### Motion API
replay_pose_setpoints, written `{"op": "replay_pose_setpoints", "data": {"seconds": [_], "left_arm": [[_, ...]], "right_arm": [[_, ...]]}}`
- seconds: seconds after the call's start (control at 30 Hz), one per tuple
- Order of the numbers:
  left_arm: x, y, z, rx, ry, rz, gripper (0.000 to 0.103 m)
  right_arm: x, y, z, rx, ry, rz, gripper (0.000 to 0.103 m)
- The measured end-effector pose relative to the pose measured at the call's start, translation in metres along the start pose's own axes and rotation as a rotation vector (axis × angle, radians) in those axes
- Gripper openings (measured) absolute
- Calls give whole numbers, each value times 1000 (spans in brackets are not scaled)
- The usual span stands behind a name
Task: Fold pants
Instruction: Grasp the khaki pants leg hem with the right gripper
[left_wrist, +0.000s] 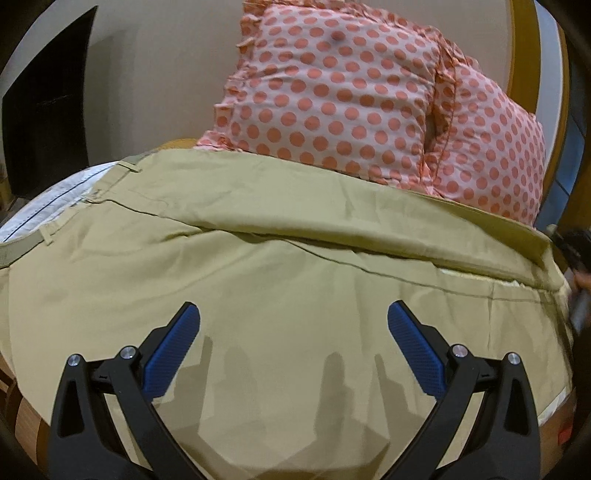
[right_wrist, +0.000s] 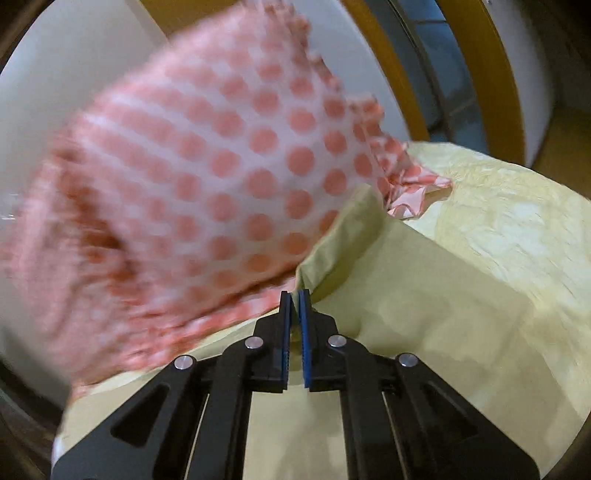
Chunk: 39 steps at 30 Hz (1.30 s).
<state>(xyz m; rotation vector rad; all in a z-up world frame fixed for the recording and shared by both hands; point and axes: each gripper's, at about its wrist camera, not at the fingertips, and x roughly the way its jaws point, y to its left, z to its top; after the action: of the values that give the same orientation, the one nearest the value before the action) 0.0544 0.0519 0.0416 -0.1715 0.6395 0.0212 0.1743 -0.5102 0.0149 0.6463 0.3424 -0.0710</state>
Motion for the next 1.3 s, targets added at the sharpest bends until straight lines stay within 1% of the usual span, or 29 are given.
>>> {"op": "replay_pose_setpoints", "data": {"seconds": [0.03,0.07,0.1,0.13,0.2,0.27,0.3,0.33,0.37,0.4,0.47,0.53,0.57,0.6,0.63,0.67,0.7,0.73,0.8,0.87,0.9,0.97,1.0,1.03,1.07,1.1,1.17,1.23,1.3], "left_arm": [[-3,2,3,-9,-9,1,101],[-4,3,6,-13,-17,1,101],[-6,5,11,-17,-28,2,101],[-8,5,15,-18,-38,1,101],[-9,4,26,-15,-57,-5,101],[-9,3,38,-9,-79,-13,101],[-8,3,42,-4,-87,-13,101],[-8,3,48,2,-94,-7,101],[-7,3,52,9,-102,-6,101],[-6,3,57,22,-111,-5,101],[0,3,70,49,-112,23,101],[6,5,80,55,-101,43,101],[9,7,85,50,-97,57,101],[10,8,87,46,-97,63,101],[12,10,91,37,-97,60,101],[14,10,92,37,-98,53,101],[15,9,93,40,-98,49,101],[19,6,94,49,-96,46,101],[25,-3,94,78,-88,37,101],[30,-10,93,108,-85,29,101],[33,-14,92,130,-84,31,101],[40,-16,94,142,-74,35,101],[46,-15,97,136,-61,26,101],[50,-13,101,125,-51,10,101],[56,-11,105,107,-38,-15,101],[63,-8,111,85,-25,-46,101],[76,-3,121,47,-4,-82,101],[97,1,135,-3,31,-100,101],[119,4,146,-39,80,-107,98]], "right_arm": [[-17,0,-10,18,-4,23,5],[-42,-12,-28,47,5,36,5],[-54,-7,-39,65,19,33,5],[-63,-13,-50,90,37,37,5],[-69,-32,-68,177,103,38,6],[-66,-44,-73,267,143,45,8],[-60,-50,-72,313,168,45,20],[-65,-51,-76,329,173,50,44],[-63,-55,-75,348,163,67,50],[-61,-54,-72,342,159,54,54],[-62,-52,-76,345,157,37,54],[-62,-53,-77,374,177,17,53],[-64,-53,-79,420,200,29,53],[-65,-52,-83,462,224,76,53],[-66,-51,-85,474,242,104,53],[-61,-45,-88,462,279,119,53],[-54,-40,-89,444,314,117,53],[-47,-37,-88,429,331,107,51],[-33,-27,-82,365,340,41,51],[-24,-26,-76,369,320,16,51],[-22,-28,-74,382,307,7,47],[-18,-35,-73,415,272,-19,37],[-18,-38,-73,427,255,-24,29],[-18,-41,-73,415,218,-22,15],[-19,-41,-72,386,189,-21,4],[-21,-43,-72,361,163,-17,2],[-30,-47,-74,380,111,44,2],[-41,-44,-72,359,61,90,2],[-48,-39,-70,342,26,117,2]]}}
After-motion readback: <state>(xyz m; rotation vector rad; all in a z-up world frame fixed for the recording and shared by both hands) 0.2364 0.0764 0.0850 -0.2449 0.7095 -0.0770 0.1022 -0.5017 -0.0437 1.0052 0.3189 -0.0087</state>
